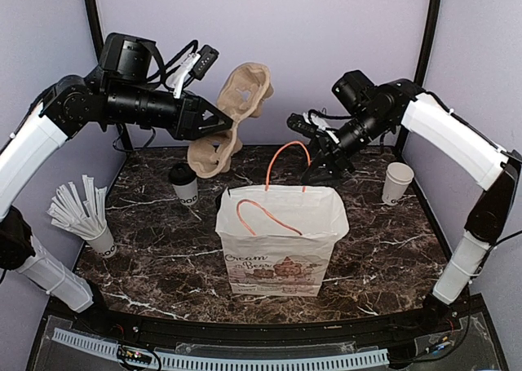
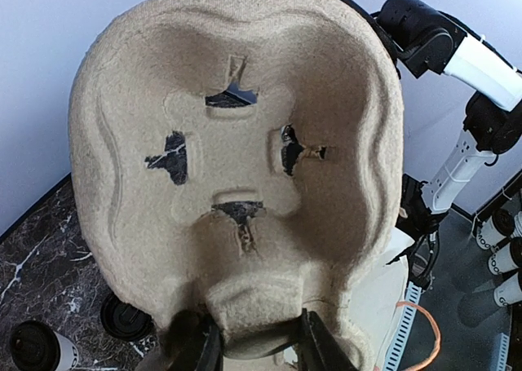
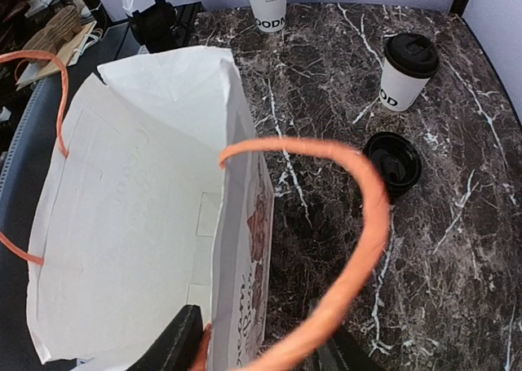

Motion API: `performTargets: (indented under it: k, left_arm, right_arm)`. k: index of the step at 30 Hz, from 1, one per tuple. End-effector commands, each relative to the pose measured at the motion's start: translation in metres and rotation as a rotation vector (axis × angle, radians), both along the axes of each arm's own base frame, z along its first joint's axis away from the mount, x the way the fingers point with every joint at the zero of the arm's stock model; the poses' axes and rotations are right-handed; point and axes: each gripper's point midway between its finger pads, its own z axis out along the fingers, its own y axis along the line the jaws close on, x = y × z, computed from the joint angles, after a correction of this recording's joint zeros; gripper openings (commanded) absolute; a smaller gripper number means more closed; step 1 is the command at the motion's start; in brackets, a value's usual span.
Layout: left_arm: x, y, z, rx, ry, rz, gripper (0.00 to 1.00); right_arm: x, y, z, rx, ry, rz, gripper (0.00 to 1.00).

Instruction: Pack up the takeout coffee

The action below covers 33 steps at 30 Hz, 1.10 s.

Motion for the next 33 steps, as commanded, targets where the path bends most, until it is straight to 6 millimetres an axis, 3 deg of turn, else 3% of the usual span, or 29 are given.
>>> performTargets:
  k: [1, 5, 9, 16, 19, 25, 33]
  left_arm:
    - [-0.014, -0.014, 0.016, -0.074, -0.033, -0.117, 0.30]
    - [-0.023, -0.025, 0.013, -0.096, -0.033, -0.203, 0.30]
    - [-0.030, -0.037, 0.004, -0.097, -0.017, -0.287, 0.30]
    - [-0.035, -0.057, -0.010, -0.087, -0.024, -0.400, 0.30]
    - [-0.045, -0.066, -0.014, -0.095, -0.020, -0.482, 0.32]
    - [-0.046, -0.088, -0.031, -0.068, 0.003, -0.553, 0.33]
    - [-0.057, -0.107, -0.068, 0.040, 0.046, -0.562, 0.32]
  right_arm:
    - [-0.011, -0.013, 0.026, 0.001, -0.020, 0.030, 0.50]
    - [-0.022, -0.037, 0.031, -0.032, -0.055, 0.010, 0.66]
    - [-0.027, -0.065, 0.024, -0.083, -0.062, -0.041, 0.68]
    - [-0.007, -0.106, 0.025, -0.005, -0.089, -0.221, 0.68]
    - [-0.002, -0.112, 0.018, 0.030, -0.087, -0.272, 0.68]
    - [-0.001, -0.116, -0.003, 0.052, -0.048, -0.318, 0.68]
    - [-0.001, -0.119, -0.009, 0.047, -0.053, -0.332, 0.68]
